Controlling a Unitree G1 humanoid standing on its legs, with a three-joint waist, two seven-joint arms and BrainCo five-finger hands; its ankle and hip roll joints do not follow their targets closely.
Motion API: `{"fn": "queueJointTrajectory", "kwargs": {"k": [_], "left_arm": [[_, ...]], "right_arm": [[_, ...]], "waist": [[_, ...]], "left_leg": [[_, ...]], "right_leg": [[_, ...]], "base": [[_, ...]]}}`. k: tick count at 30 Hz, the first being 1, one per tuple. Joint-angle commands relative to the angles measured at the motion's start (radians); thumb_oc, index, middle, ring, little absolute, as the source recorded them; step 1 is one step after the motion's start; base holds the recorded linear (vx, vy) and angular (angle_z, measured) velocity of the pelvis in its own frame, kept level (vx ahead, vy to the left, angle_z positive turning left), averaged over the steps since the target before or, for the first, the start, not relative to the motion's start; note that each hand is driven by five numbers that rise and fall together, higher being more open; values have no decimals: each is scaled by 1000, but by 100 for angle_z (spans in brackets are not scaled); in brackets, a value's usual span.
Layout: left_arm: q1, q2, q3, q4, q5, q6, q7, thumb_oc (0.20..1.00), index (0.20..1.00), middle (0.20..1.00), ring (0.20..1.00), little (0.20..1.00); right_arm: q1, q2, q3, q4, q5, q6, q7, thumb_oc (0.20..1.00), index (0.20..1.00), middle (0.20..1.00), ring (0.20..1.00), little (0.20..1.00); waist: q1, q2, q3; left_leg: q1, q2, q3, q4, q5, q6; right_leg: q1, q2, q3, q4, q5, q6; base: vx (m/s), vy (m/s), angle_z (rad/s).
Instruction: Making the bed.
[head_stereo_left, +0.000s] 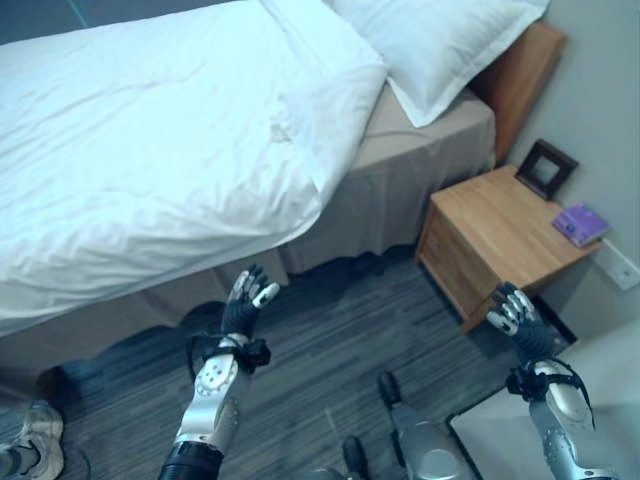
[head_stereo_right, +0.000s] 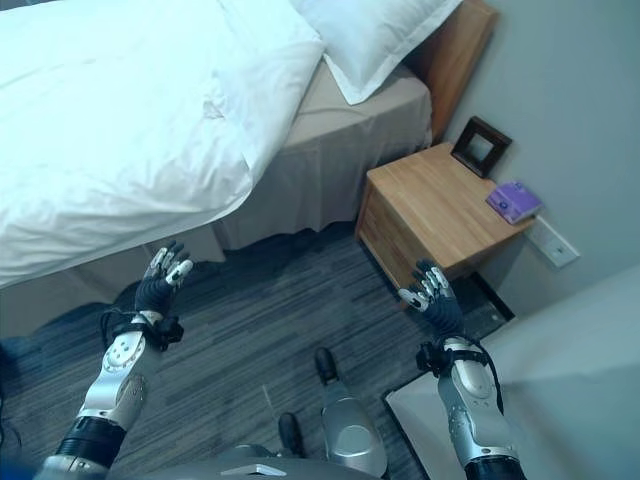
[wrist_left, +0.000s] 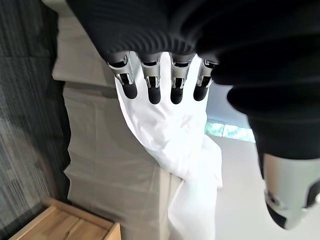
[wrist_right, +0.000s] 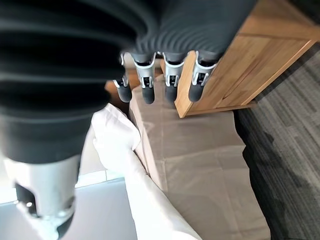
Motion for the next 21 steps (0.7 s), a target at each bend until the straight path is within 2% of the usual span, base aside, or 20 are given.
{"fn": "queueJointTrajectory", "kwargs": {"k": [1, 4, 5, 6, 7, 10, 15, 21], "left_arm": [[-23, 20, 0, -46, 29, -36, -12, 1000, 1000, 1000, 1000, 1000], [-4, 9, 3, -44, 23, -37, -15, 1000, 1000, 1000, 1000, 1000], [54, 61, 77, -49, 50, -12, 51, 1000, 1000, 1000, 1000, 1000], [54, 61, 77, -49, 50, -12, 51, 1000, 1000, 1000, 1000, 1000], [57, 71, 89, -50, 40, -15, 54, 1000, 1000, 1000, 1000, 1000], [56, 48, 112, -26, 21, -26, 87, 1000, 1000, 1000, 1000, 1000], [53, 43, 108, -10, 27, -23, 91, 1000, 1000, 1000, 1000, 1000], [78, 41, 143, -26, 30, -30, 101, 1000, 1000, 1000, 1000, 1000]], "right_arm": [[-82, -29, -28, 5, 8, -42, 12, 1000, 1000, 1000, 1000, 1000], [-82, -39, -22, 1, 6, -41, 15, 1000, 1000, 1000, 1000, 1000], [-90, -1, -53, 26, 30, -5, -88, 1000, 1000, 1000, 1000, 1000], [-90, -1, -53, 26, 30, -5, -88, 1000, 1000, 1000, 1000, 1000], [-63, -14, -64, 32, -24, 9, -100, 1000, 1000, 1000, 1000, 1000], [-95, -10, -76, 56, 31, -14, -128, 1000, 1000, 1000, 1000, 1000], [-95, -31, -107, 50, 0, -20, -130, 1000, 1000, 1000, 1000, 1000], [-83, -36, -157, 75, -32, -32, -159, 1000, 1000, 1000, 1000, 1000]], "waist": [[-3, -3, -30], [5, 2, -43], [100, 18, -34], [100, 18, -33], [88, 4, -35], [102, -8, -56], [124, -26, -61], [131, -22, -59]], "left_leg": [[-29, 65, -37, 90, -51, -39], [-20, 71, -46, 85, -53, -41], [-18, 142, 76, 64, -16, -48], [-17, 142, 75, 64, -16, -48], [-28, 139, 51, 96, -34, -52], [-29, 142, 61, 112, -45, -55], [-33, 146, 59, 122, -50, -53], [-36, 138, 43, 109, -49, -49]], "right_leg": [[-23, 45, 35, 81, 17, 27], [-6, 55, 41, 56, 26, 20], [8, -100, -246, 327, -62, 17], [10, -100, -247, 325, -61, 17], [34, -83, -177, 225, -62, 18], [78, -71, -164, 150, -62, 13], [118, -73, -188, 120, -79, 19], [127, -84, -200, 111, -82, 21]], "base": [[176, -105, 31], [114, -70, 6], [65, -51, -5], [64, -56, 9], [63, -49, 32], [72, -46, 18], [16, -26, -17], [42, 44, 5]]}}
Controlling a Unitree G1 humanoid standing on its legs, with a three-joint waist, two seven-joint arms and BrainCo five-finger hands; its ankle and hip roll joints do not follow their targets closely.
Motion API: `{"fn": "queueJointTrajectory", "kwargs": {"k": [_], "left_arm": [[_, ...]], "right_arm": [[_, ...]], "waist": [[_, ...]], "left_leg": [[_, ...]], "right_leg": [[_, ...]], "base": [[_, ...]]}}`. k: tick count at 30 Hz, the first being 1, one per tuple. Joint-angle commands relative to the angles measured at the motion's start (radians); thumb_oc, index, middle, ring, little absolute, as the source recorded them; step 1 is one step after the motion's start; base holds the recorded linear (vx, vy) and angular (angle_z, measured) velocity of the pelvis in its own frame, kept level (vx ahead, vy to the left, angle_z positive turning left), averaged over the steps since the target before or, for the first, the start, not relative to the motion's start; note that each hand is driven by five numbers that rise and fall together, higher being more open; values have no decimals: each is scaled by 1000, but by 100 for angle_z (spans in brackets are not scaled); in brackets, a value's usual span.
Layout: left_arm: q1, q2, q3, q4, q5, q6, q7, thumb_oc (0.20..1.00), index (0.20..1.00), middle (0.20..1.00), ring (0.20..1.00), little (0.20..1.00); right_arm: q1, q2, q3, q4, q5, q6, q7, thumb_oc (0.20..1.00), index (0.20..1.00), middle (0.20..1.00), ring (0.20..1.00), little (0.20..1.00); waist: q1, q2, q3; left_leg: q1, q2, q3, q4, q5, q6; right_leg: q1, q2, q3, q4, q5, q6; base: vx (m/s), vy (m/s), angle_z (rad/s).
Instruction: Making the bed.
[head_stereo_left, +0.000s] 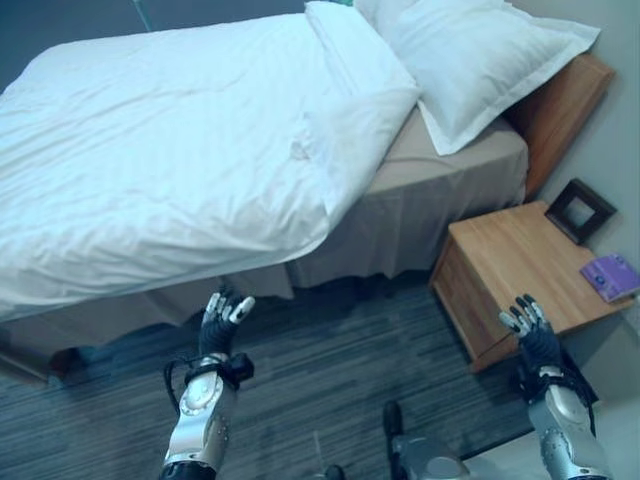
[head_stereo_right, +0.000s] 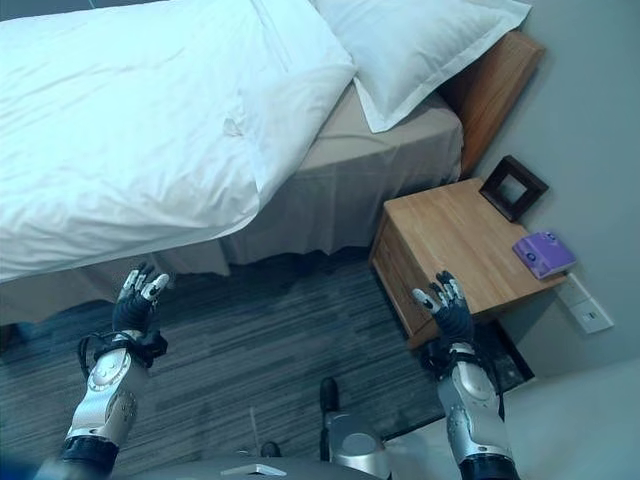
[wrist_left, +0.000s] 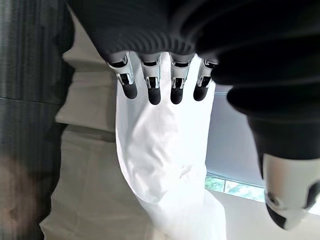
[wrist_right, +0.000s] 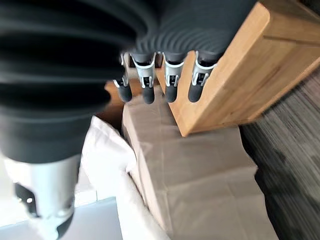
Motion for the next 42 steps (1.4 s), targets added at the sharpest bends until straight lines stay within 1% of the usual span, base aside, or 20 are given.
{"fn": "queueJointTrajectory", "kwargs": {"k": [1, 4, 5, 6, 9, 11, 15, 16, 17, 18, 19, 20, 21, 22, 24, 29, 33, 34, 36, 42], "left_arm": [[35, 77, 44, -42, 1, -61, 21, 1000, 1000, 1000, 1000, 1000], [46, 81, 60, -27, 7, -56, 25, 1000, 1000, 1000, 1000, 1000], [53, 89, 70, -19, 24, -51, 31, 1000, 1000, 1000, 1000, 1000], [58, 94, 76, -23, 31, -48, 35, 1000, 1000, 1000, 1000, 1000], [57, 98, 82, -38, 35, -49, 33, 1000, 1000, 1000, 1000, 1000], [50, 101, 79, -44, 27, -53, 22, 1000, 1000, 1000, 1000, 1000], [-38, 134, 14, -35, 39, -61, -5, 1000, 1000, 1000, 1000, 1000], [-39, 134, 13, -34, 39, -61, -6, 1000, 1000, 1000, 1000, 1000], [-47, 140, 6, -34, 46, -60, -11, 1000, 1000, 1000, 1000, 1000], [-60, 142, 1, -39, 54, -60, -13, 1000, 1000, 1000, 1000, 1000], [-60, 142, 1, -39, 54, -60, -13, 1000, 1000, 1000, 1000, 1000], [-64, 136, -21, -39, 53, -55, -13, 1000, 1000, 1000, 1000, 1000], [-64, 137, -21, -39, 53, -55, -13, 1000, 1000, 1000, 1000, 1000], [-86, 92, -71, -50, 19, -49, -28, 1000, 1000, 1000, 1000, 1000], [-120, 70, -98, -41, -29, -56, -15, 1000, 1000, 1000, 1000, 1000], [-154, 88, -139, -45, -7, -48, -31, 1000, 1000, 1000, 1000, 1000], [-142, 131, -89, -56, -4, -60, -39, 1000, 1000, 1000, 1000, 1000], [-142, 175, -58, -92, 20, -73, -37, 1000, 1000, 1000, 1000, 1000], [-161, 223, -18, -108, 35, -91, -31, 1000, 1000, 1000, 1000, 1000], [-276, 319, 1, -164, 44, -121, -15, 1000, 1000, 1000, 1000, 1000]], "right_arm": [[-69, -79, -58, 12, -17, -70, -20, 1000, 1000, 1000, 1000, 1000], [-66, -79, -52, 11, -28, -69, -5, 1000, 1000, 1000, 1000, 1000], [-73, -68, -32, 3, -34, -69, 5, 1000, 1000, 1000, 1000, 1000], [-79, -62, -12, 0, -35, -69, 10, 1000, 1000, 1000, 1000, 1000], [-89, -47, 24, 11, -32, -61, 28, 1000, 1000, 1000, 1000, 1000], [-83, -46, 31, 10, -35, -51, 35, 1000, 1000, 1000, 1000, 1000], [-57, -59, 50, -16, -21, -46, 55, 1000, 1000, 1000, 1000, 1000], [-57, -60, 49, -16, -21, -46, 55, 1000, 1000, 1000, 1000, 1000], [-52, -63, 52, -17, -27, -41, 60, 1000, 1000, 1000, 1000, 1000], [-68, -77, 72, -21, -46, -29, 65, 1000, 1000, 1000, 1000, 1000], [-69, -77, 73, -20, -46, -28, 65, 1000, 1000, 1000, 1000, 1000], [-67, -87, 79, -6, -38, -21, 68, 1000, 1000, 1000, 1000, 1000], [-66, -86, 79, -6, -38, -22, 68, 1000, 1000, 1000, 1000, 1000], [-80, -112, 109, -1, -26, -15, 81, 1000, 1000, 1000, 1000, 1000], [-119, -121, 132, -4, 38, -40, 59, 1000, 1000, 1000, 1000, 1000], [-157, -148, 128, 11, 42, -53, 27, 1000, 1000, 1000, 1000, 1000], [-168, -173, 117, -10, 42, -64, 46, 1000, 1000, 1000, 1000, 1000], [-168, -173, 109, -17, 41, -67, 56, 1000, 1000, 1000, 1000, 1000], [-174, -172, 106, -16, 37, -71, 69, 1000, 1000, 1000, 1000, 1000], [-132, -151, 91, -12, 35, -68, 90, 1000, 1000, 1000, 1000, 1000]], "waist": [[42, -34, -71], [45, -22, -53], [50, -12, -16], [50, 7, 7], [40, 20, 19], [23, 17, 14], [-50, 4, -10], [-54, 10, -7], [-57, 8, -12], [-40, -2, -35], [-46, 2, -32], [-52, -1, -63], [-54, -4, -66], [-83, 5, -93], [-74, -21, -90], [-10, -66, -42], [30, -57, -45], [37, -41, -52], [32, -29, -66], [-14, 13, -99]], "left_leg": [[-129, 14, 48, 101, 14, 34], [-124, 9, 38, 109, 1, 54], [-105, 3, 54, 110, -4, 71], [-92, 10, 68, 110, -11, 80], [-66, 15, 68, 102, -20, 78], [-36, 11, 58, 92, -36, 70], [72, 22, -7, 68, -110, 5], [76, 30, -10, 68, -112, 4], [99, 34, -13, 65, -125, -6], [152, 38, 2, 63, -142, -25], [155, 43, -4, 62, -142, -26], [170, 80, 2, 114, -123, -51], [166, 78, -1, 114, -121, -51], [99, 151, -3, 410, 66, -115], [-104, 198, -16, 742, 238, -119], [-313, 276, 53, 986, 216, -89], [-371, 206, 76, 692, 177, -96], [-352, 158, 52, 490, 160, -86], [-302, 121, 39, 338, 149, -78], [-165, 74, 77, 108, 115, -55]], "right_leg": [[-3, -132, 24, 136, -95, 107], [-59, -134, 38, 303, -105, 115], [-164, -150, 36, 499, -6, 125], [-207, -163, 7, 612, 4, 129], [-288, -166, -21, 668, 3, 125], [-324, -175, -29, 600, 1, 128], [-326, -179, -18, 140, 12, 141], [-312, -175, -28, 126, 17, 141], [-307, -185, -50, 89, 25, 146], [-294, -219, -209, 67, 63, 162], [-285, -218, -218, 64, 62, 162], [-272, -184, -239, 135, 21, 121], [-275, -187, -240, 136, 21, 120], [-234, -132, -183, 187, -20, 63], [-153, -90, -164, 182, -75, -9], [-7, -25, -130, 118, -139, -74], [52, -24, -79, 68, -134, -40], [73, -23, -49, 60, -134, -20], [90, -19, -18, 51, -133, -11], [86, -2, 19, 42, -148, 4]], "base": [[18, 84, 3], [0, 149, 8], [-38, 286, 16], [-57, 220, 7], [148, 85, -10], [338, -41, -4], [453, -116, 30], [440, -147, 55], [500, -186, 91], [496, -186, 72], [721, -305, 48], [374, -175, -6], [846, -419, 12], [610, -361, 30], [541, -407, 80], [389, -359, -25], [348, 47, -44], [372, 107, -67], [369, 123, -59], [157, 113, -30]]}}
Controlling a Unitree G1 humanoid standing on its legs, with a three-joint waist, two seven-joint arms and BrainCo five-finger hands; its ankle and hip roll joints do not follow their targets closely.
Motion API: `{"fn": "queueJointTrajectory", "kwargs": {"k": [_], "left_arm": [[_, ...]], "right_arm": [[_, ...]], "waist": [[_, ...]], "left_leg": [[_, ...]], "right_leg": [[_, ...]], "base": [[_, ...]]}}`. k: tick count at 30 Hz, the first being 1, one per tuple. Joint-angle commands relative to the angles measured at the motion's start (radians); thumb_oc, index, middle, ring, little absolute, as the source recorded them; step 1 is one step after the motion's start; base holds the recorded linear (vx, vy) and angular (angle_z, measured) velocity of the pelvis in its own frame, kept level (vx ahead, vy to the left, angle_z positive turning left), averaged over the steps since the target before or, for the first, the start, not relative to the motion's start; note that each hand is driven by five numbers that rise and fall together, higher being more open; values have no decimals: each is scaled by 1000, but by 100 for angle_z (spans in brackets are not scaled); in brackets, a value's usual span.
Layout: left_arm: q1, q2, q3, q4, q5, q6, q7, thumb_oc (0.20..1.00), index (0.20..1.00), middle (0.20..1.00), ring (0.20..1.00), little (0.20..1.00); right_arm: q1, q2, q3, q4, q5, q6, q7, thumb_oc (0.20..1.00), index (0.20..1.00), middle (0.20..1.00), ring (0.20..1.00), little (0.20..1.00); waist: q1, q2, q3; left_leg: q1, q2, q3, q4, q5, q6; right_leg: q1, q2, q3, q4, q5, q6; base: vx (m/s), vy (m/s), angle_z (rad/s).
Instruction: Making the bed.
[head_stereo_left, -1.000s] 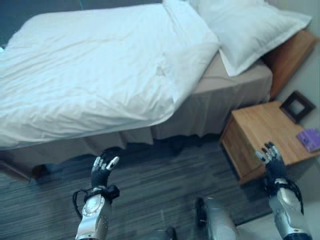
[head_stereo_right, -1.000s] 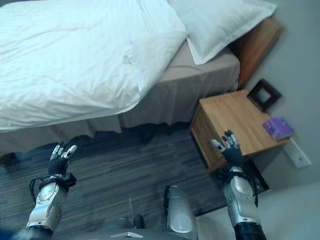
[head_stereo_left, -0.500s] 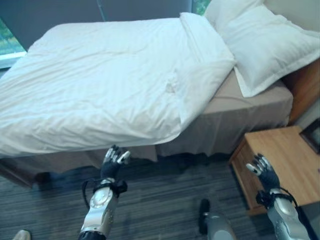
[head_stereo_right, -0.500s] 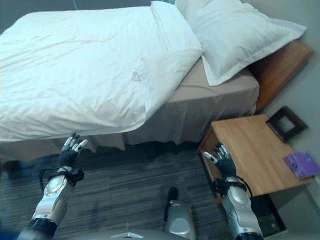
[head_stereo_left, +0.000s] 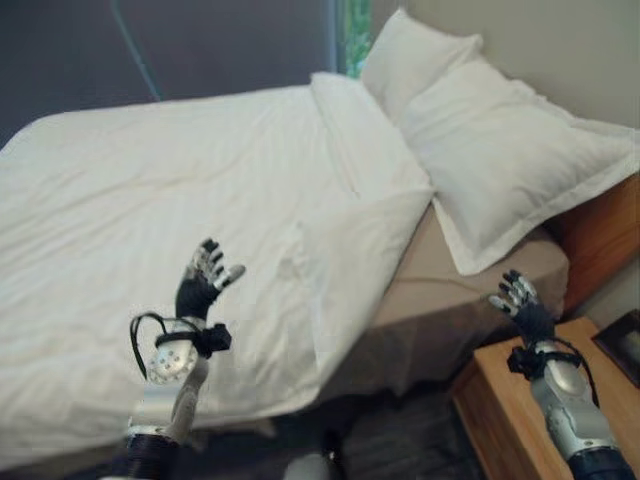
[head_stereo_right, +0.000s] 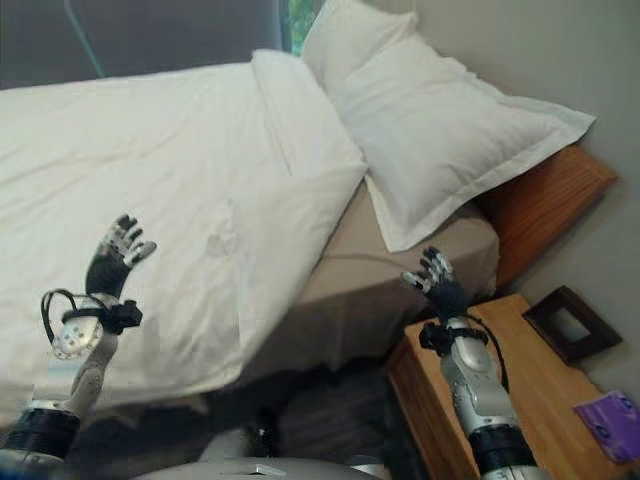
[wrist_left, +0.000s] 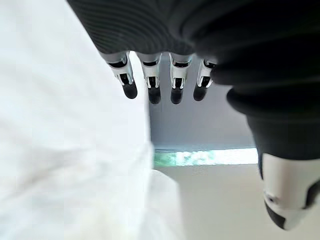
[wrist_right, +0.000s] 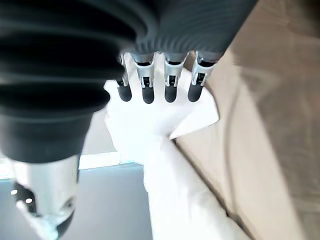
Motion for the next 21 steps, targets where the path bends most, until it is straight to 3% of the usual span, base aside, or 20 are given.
{"fn": "queueJointTrajectory", "kwargs": {"k": [1, 6, 11, 15, 21], "left_arm": [[-164, 50, 19, -11, 52, -77, 14, 1000, 1000, 1000, 1000, 1000], [-220, 95, -23, -1, 99, -66, 13, 1000, 1000, 1000, 1000, 1000], [-190, 90, -26, -5, 108, -59, -2, 1000, 1000, 1000, 1000, 1000], [-204, 133, -42, 38, 162, -39, 0, 1000, 1000, 1000, 1000, 1000], [-391, 213, -141, 336, 187, 10, 15, 1000, 1000, 1000, 1000, 1000]], "right_arm": [[-26, -15, -62, -36, 15, -58, 7, 1000, 1000, 1000, 1000, 1000], [12, -25, -92, -30, -18, -41, -1, 1000, 1000, 1000, 1000, 1000], [-9, -52, -101, -32, -20, -39, -1, 1000, 1000, 1000, 1000, 1000], [-44, -75, -82, -35, -12, -38, 7, 1000, 1000, 1000, 1000, 1000], [-29, -70, -6, -52, -7, -8, 48, 1000, 1000, 1000, 1000, 1000]], "waist": [[-22, -24, 11], [-40, -2, -14], [-36, -3, -9], [-27, -14, 1], [-57, -13, 11]], "left_leg": [[139, 16, 12, 25, -162, -185], [181, -13, 21, -46, -164, -164], [189, -22, 17, -49, -172, -158], [177, -21, 18, -31, -184, -155], [168, -18, 47, -54, -177, -154]], "right_leg": [[-12, -36, -7, -252, 248, 6], [-8, -42, 0, -263, 243, 24], [-1, -50, 8, -259, 239, 30], [-4, -49, 16, -265, 243, 33], [-30, -40, 38, -275, 254, 42]], "base": [[26, 82, -6], [84, 83, -4], [44, 58, -8], [9, 19, 4], [15, 24, -6]]}}
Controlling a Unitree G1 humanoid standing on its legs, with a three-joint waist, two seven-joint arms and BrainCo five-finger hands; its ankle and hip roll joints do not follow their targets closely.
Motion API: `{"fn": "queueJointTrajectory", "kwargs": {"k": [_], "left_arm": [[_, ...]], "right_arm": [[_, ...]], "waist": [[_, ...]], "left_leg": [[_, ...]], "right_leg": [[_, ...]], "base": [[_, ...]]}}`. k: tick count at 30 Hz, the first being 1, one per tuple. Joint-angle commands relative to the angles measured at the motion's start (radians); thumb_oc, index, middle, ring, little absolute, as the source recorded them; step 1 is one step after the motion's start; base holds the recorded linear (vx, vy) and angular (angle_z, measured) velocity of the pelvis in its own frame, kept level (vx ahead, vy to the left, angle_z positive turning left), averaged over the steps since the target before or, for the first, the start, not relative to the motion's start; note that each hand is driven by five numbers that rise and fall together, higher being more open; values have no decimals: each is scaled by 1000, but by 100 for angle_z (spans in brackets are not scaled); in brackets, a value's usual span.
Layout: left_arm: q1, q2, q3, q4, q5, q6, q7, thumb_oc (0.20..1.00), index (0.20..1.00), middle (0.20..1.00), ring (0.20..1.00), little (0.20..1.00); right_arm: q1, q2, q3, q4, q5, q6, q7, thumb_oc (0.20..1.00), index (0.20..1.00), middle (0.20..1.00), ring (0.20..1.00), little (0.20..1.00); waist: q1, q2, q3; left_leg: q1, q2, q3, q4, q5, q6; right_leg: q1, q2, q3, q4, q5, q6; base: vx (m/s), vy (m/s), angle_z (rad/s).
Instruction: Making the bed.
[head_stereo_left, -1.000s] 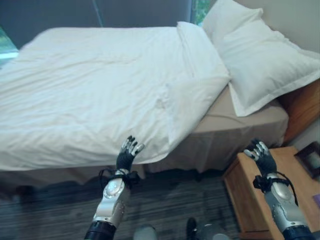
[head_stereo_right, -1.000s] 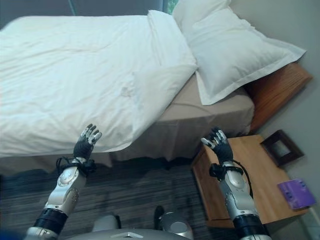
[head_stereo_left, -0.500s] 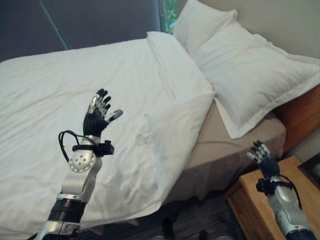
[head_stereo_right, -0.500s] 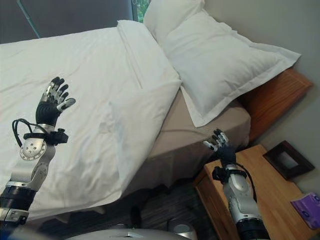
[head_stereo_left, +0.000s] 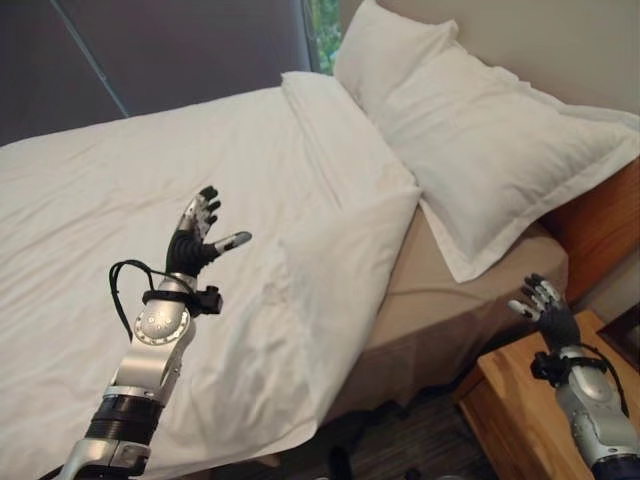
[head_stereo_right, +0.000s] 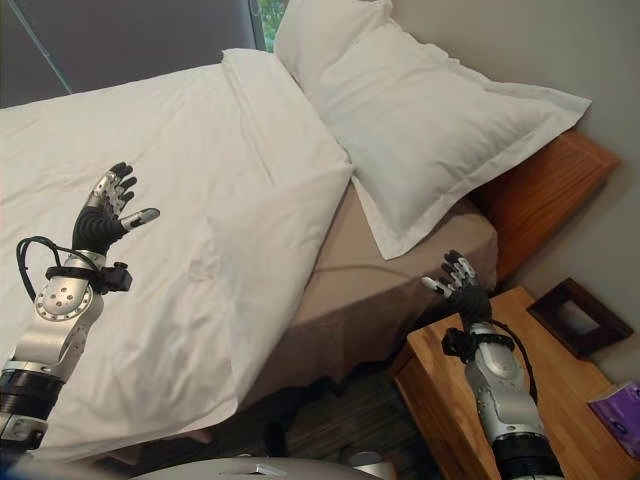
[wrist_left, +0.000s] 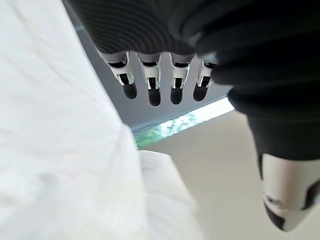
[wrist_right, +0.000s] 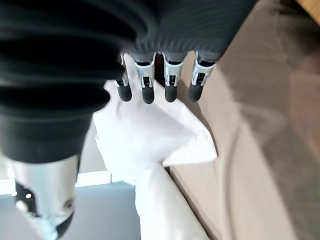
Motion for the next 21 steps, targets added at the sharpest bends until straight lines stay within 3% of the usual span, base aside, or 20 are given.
{"fn": "queueJointTrajectory", "kwargs": {"k": [1, 3, 7, 11, 14, 21], "left_arm": [[-256, 121, -51, 158, 71, 0, 11, 1000, 1000, 1000, 1000, 1000], [-302, 146, -68, 192, 76, 2, 14, 1000, 1000, 1000, 1000, 1000], [-494, 197, -145, 460, 56, 12, 10, 1000, 1000, 1000, 1000, 1000], [-594, 199, -170, 604, 18, 27, -2, 1000, 1000, 1000, 1000, 1000], [-619, 216, -180, 642, 23, 36, -7, 1000, 1000, 1000, 1000, 1000], [-599, 161, -142, 690, 13, 51, -8, 1000, 1000, 1000, 1000, 1000]], "right_arm": [[-15, 21, 28, -56, 32, -14, 44, 1000, 1000, 1000, 1000, 1000], [1, 34, 33, -54, 46, -14, 54, 1000, 1000, 1000, 1000, 1000], [55, 59, 76, -53, 45, -4, 84, 1000, 1000, 1000, 1000, 1000], [70, 77, 99, -47, 73, 0, 87, 1000, 1000, 1000, 1000, 1000], [61, 77, 111, -46, 85, 1, 86, 1000, 1000, 1000, 1000, 1000], [59, 90, 136, -73, 109, 8, 81, 1000, 1000, 1000, 1000, 1000]], "waist": [[-35, -40, 27], [-45, -38, 30], [-94, -37, 47], [-124, -38, 70], [-135, -41, 86], [-161, -38, 134]], "left_leg": [[110, -14, 56, 16, -101, -13], [105, -11, 66, 13, -98, -14], [58, 1, 112, 6, -87, -22], [23, 9, 142, 6, -81, -29], [11, 10, 160, 6, -80, -30], [-12, 6, 197, 6, -78, -36]], "right_leg": [[-77, -23, 25, -69, 133, 83], [-89, -21, 31, -69, 137, 86], [-160, -7, 60, -69, 162, 97], [-212, 2, 88, -67, 179, 102], [-233, 6, 103, -68, 187, 103], [-267, 7, 140, -87, 211, 111]], "base": [[19, 33, -26], [7, 33, -28], [-12, 25, -19], [-8, 27, -36], [-13, 20, -29], [12, 8, -27]]}}
